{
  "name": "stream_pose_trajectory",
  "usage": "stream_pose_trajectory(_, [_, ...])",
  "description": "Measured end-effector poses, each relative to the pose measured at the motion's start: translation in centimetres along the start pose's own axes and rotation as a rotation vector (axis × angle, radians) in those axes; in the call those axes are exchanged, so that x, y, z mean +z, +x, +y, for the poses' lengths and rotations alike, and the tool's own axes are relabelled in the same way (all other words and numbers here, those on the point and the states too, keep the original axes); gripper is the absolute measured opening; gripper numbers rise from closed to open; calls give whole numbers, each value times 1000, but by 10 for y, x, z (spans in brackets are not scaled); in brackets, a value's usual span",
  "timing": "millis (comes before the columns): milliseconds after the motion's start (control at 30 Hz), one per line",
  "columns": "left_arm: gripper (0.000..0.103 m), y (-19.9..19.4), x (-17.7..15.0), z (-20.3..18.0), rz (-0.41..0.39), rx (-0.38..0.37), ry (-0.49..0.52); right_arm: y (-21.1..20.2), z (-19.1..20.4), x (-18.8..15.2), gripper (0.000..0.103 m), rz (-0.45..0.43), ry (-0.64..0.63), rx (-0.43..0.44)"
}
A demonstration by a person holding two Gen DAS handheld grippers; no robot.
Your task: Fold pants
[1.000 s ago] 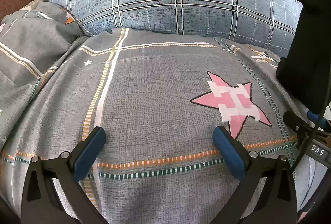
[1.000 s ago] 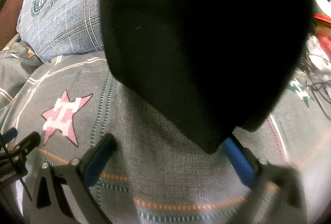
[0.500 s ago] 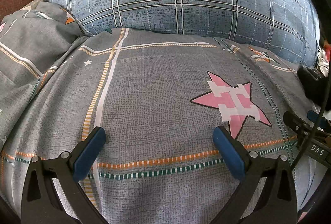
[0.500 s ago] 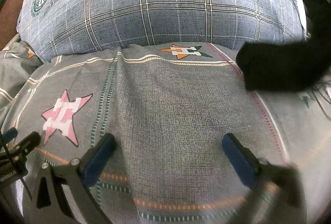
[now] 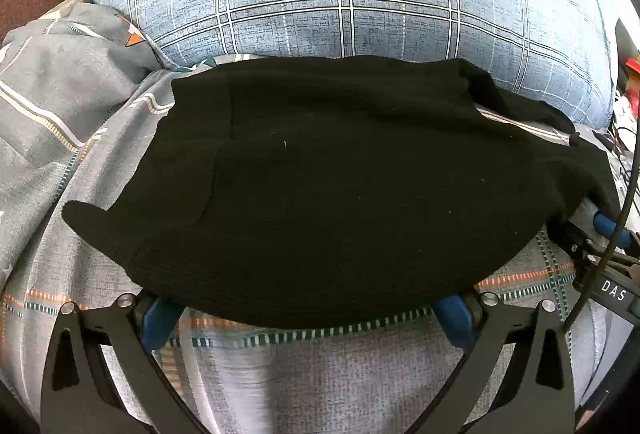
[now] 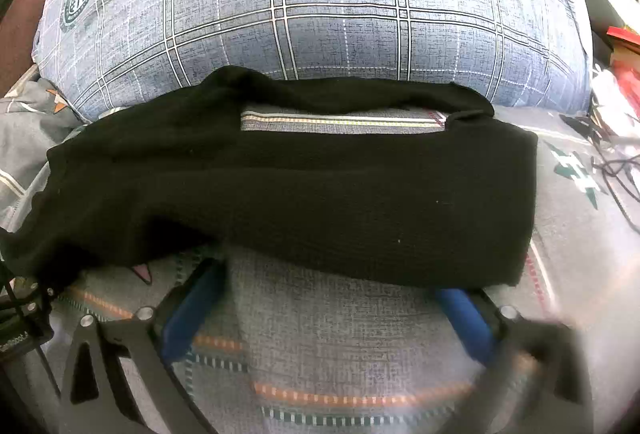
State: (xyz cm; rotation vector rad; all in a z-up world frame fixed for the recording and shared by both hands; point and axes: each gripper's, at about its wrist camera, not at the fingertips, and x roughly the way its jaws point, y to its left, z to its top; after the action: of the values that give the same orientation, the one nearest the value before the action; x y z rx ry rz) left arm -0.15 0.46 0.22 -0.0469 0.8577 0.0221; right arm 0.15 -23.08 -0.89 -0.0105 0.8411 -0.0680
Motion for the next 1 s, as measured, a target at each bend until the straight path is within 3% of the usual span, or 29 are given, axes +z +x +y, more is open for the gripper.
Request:
stream_pose_trajectory(200, [103, 2, 0, -4, 20, 6, 13, 0, 0, 0, 103, 3, 3, 3])
stream_pose_trajectory(333, [103, -4, 3, -3, 111, -3, 46, -1, -1, -1, 103, 3, 1, 7])
stream_pose_trajectory(433, [103, -21, 1, 2, 94, 11, 29, 0, -3, 1, 103, 12, -4, 11])
stream_pose_trajectory(600, [103, -54, 7, 11, -1, 20, 11, -14, -3, 0, 103, 30, -98, 50])
stream_pose_trajectory(667, [103, -61, 10, 13, -27, 2, 6, -35, -3, -3, 103, -26, -83, 48])
stream_pose_trajectory(833, [103, -71, 17, 21, -37, -42, -42, -74, -2, -1, 103, -49, -43, 112])
stream_pose_trajectory(1000, [103, -79, 18, 22, -53, -26, -40, -99, 3, 7, 103, -111, -37, 160])
